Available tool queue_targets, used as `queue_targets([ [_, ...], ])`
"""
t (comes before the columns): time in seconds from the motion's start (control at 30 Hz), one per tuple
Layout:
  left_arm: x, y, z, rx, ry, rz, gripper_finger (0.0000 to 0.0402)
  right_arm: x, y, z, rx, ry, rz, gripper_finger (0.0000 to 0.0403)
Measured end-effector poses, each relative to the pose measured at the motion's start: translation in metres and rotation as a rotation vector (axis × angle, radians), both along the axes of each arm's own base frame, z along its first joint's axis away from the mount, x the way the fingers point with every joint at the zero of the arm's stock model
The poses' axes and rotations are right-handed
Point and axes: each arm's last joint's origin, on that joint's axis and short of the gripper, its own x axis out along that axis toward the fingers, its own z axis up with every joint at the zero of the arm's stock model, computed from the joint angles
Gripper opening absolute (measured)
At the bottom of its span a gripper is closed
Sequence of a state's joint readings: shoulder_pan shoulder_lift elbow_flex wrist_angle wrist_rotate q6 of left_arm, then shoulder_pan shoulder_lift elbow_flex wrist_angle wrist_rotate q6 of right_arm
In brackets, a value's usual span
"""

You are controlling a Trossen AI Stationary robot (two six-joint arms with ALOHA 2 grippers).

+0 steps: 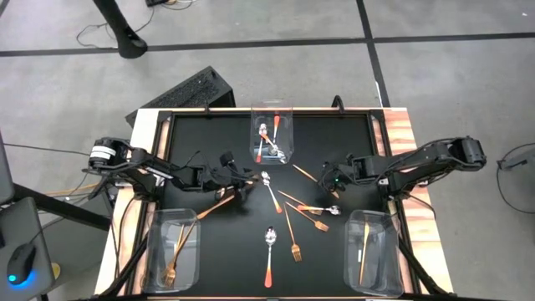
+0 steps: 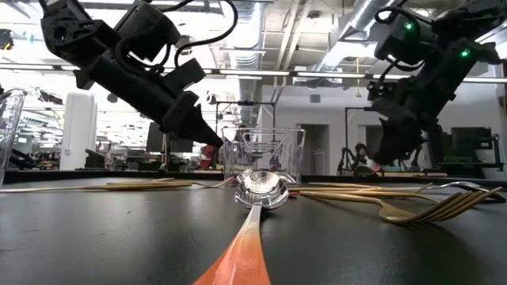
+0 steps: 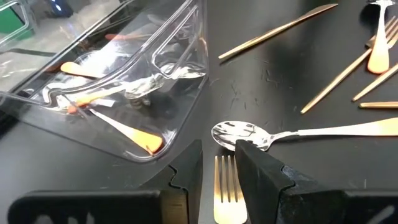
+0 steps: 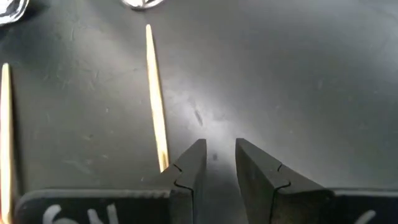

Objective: Sort silverware by color (type)
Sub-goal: Put the gold knife into the bottom right transparent bin

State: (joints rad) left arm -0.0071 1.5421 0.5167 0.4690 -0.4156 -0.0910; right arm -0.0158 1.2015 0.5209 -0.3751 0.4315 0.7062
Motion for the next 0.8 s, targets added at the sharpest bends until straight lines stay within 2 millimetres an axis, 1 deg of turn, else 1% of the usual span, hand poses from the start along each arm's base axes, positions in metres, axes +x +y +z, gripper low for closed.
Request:
queue_targets([
  [0.07,0.000,-0.001,0.000,0.000,0.000,-0.004,0.0084,-0.001,-0.001,-0.001,0.007,0.015,-0.002,0.0107],
  [0.17,0.000,-0.004,0.000,-0.001,-0.001,-0.014,0.0084,-0.006,-0.008,-0.006,0.015,0.080,-0.043,0.0107],
  [0.27,0.000,-0.009,0.000,-0.001,0.000,-0.033,0.0084,-0.003,-0.013,-0.005,0.059,0.040,-0.043,0.0107],
  [0.33,0.000,-0.013,-0.001,-0.001,0.007,-0.047,0.0084,0.001,-0.012,-0.003,0.068,0.004,-0.007,0.0107],
  [0.53,-0.001,-0.020,-0.001,0.001,0.011,-0.074,0.0084,0.007,-0.006,-0.002,0.024,-0.028,0.097,0.0108],
  [0.67,-0.001,-0.023,-0.001,0.012,0.022,-0.090,0.0084,0.005,0.003,-0.011,0.026,-0.069,0.171,0.0110],
  [0.8,-0.001,-0.023,-0.001,0.019,0.023,-0.090,0.0084,0.001,0.008,-0.019,0.027,-0.088,0.201,0.0133],
])
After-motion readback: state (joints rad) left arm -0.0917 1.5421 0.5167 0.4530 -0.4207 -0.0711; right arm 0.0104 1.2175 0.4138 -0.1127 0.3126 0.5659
